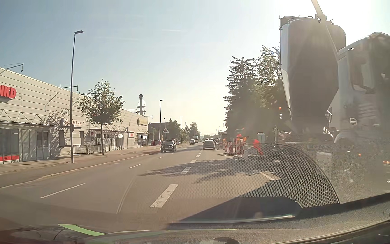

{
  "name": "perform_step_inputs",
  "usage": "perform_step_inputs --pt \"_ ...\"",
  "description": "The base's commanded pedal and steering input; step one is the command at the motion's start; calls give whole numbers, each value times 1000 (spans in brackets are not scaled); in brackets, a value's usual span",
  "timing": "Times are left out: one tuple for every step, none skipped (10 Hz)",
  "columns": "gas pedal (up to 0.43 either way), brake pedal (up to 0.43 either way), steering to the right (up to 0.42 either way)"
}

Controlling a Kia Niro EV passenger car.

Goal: Follow the waypoints while adhering to traffic rules and regulations

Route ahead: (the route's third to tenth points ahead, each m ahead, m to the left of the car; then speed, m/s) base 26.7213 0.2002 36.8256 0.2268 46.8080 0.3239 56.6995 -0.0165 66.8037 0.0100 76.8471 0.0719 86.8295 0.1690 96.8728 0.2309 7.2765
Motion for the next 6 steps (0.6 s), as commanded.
perform_step_inputs --pt "39 0 0" --pt "39 0 0" --pt "39 0 0" --pt "39 0 0" --pt "39 0 0" --pt "39 0 0"
